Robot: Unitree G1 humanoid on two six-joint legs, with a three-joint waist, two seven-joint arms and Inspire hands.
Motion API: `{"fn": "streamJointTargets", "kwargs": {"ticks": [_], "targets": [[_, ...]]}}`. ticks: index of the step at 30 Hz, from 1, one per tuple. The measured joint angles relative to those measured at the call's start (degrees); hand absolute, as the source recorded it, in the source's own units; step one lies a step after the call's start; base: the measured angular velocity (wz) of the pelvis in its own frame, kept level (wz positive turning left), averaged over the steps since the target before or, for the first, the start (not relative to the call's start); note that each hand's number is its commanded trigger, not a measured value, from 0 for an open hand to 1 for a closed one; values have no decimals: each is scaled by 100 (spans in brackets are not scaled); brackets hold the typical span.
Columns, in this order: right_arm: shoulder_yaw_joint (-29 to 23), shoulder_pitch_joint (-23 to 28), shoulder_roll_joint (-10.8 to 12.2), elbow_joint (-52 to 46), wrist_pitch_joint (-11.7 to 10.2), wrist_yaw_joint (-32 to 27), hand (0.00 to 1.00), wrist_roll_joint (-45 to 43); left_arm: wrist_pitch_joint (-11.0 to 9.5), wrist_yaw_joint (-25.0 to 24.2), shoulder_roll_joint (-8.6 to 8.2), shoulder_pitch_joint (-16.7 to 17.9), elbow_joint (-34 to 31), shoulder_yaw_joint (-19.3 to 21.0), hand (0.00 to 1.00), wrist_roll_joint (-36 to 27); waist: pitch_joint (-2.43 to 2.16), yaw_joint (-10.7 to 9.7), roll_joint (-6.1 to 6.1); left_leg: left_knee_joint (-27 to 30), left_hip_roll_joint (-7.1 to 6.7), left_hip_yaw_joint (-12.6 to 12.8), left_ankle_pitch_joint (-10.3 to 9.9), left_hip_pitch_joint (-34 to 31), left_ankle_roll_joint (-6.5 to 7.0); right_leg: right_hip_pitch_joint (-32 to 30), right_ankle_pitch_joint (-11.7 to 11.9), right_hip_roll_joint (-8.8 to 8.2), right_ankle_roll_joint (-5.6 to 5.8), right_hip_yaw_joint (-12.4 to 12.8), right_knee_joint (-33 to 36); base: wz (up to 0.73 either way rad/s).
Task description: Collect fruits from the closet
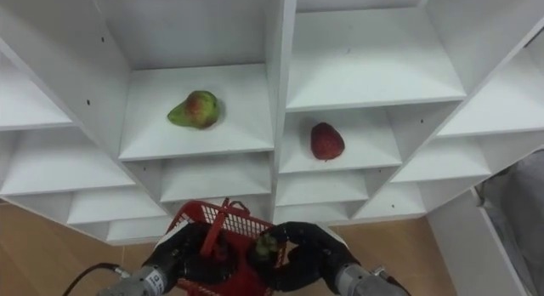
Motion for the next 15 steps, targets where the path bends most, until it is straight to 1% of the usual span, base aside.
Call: {"fn": "streamJointTargets", "kwargs": {"ticks": [3,6,13,14,15], "targets": [[52,-70,4,46,-7,-22,100,2,0,-225,14,-2,-30,-39,100,15,1,-6,-3,8,-2,-20,0,-21,0,-10,0,-2,0,-44,5,5],[137,-216,2,244,-9,-30,100,-1,0,-334,61,-7,-32,-46,100,30,1,-7,-3,11,-1,-23,0,-20,0,-3,0,-4,0,-55,8,0],[161,-287,4,397,-10,-34,100,-5,0,-525,100,-12,-34,-114,100,32,10,-15,12,49,-7,-47,0,-50,1,7,-2,-13,3,-80,-6,2],[161,-288,4,451,-10,-39,91,-5,0,-533,113,-15,-37,-178,100,32,14,-15,19,52,-9,-63,1,-61,1,4,-2,-18,4,-89,-14,4],[161,-287,4,479,-10,-41,70,-5,0,-550,118,-14,-37,-228,100,32,22,-13,32,54,-9,-65,1,-65,1,-1,-2,-29,4,-89,-15,0]]}}
